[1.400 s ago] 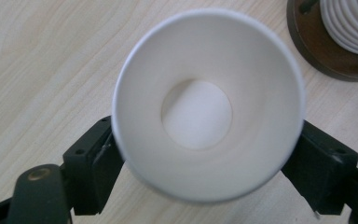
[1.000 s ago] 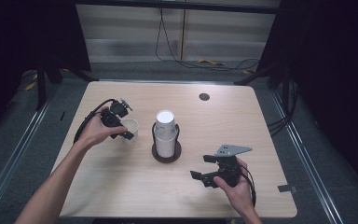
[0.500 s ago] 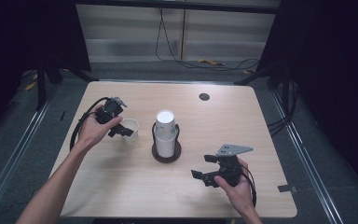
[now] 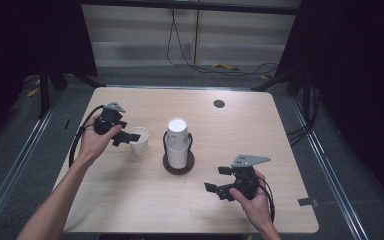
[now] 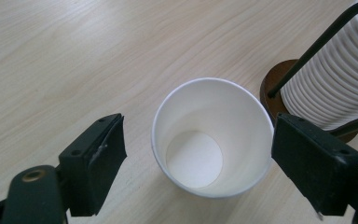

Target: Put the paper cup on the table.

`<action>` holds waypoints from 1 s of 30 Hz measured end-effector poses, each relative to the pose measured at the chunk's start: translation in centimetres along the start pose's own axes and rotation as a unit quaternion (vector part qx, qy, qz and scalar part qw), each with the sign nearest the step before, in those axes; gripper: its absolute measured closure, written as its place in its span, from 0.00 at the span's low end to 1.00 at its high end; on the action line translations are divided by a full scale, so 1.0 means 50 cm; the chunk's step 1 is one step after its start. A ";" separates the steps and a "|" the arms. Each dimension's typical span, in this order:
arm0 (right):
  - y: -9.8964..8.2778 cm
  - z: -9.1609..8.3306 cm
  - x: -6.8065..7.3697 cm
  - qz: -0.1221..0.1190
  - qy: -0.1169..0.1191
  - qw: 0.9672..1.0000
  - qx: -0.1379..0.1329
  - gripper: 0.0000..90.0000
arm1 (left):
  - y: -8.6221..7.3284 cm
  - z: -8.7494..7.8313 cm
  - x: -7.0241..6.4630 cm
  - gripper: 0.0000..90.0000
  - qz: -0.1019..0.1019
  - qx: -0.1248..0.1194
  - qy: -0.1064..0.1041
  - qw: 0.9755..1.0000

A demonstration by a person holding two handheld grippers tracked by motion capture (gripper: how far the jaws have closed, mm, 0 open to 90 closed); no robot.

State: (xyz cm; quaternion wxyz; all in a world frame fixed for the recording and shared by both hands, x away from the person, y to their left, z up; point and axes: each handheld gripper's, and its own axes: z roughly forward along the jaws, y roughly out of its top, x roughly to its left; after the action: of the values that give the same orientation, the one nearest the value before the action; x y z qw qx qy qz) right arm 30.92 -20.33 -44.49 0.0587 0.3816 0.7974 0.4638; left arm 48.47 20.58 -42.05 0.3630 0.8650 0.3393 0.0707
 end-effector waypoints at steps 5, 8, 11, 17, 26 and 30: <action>0.001 0.000 -0.002 0.006 -0.001 1.000 -0.002 0.18 | -0.008 -0.006 -0.006 0.19 0.014 -0.021 0.013 1.000; 0.001 -0.001 -0.002 0.005 -0.008 1.000 -0.002 0.18 | -0.016 -0.012 -0.009 0.19 0.010 -0.037 0.009 0.999; -0.001 -0.002 -0.003 0.006 -0.010 1.000 -0.006 0.18 | -0.029 -0.013 -0.013 0.19 0.005 -0.044 0.009 0.999; -0.003 0.000 -0.004 0.005 -0.023 1.000 -0.001 0.18 | -0.045 -0.014 -0.020 0.19 -0.016 -0.049 0.007 0.999; -0.003 0.001 -0.005 0.007 -0.024 1.000 0.002 0.18 | -0.063 -0.037 -0.037 0.19 -0.004 -0.073 0.010 0.997; -0.003 0.000 -0.005 0.007 -0.025 1.000 0.003 0.18 | -0.079 -0.044 -0.049 0.19 -0.002 -0.083 0.004 0.997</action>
State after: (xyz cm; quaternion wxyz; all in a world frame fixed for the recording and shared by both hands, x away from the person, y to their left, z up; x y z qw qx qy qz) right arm 31.02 -20.54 -44.70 0.0742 0.3987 0.7943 0.4524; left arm 43.69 22.27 -42.81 0.4324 0.8308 0.3357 0.1010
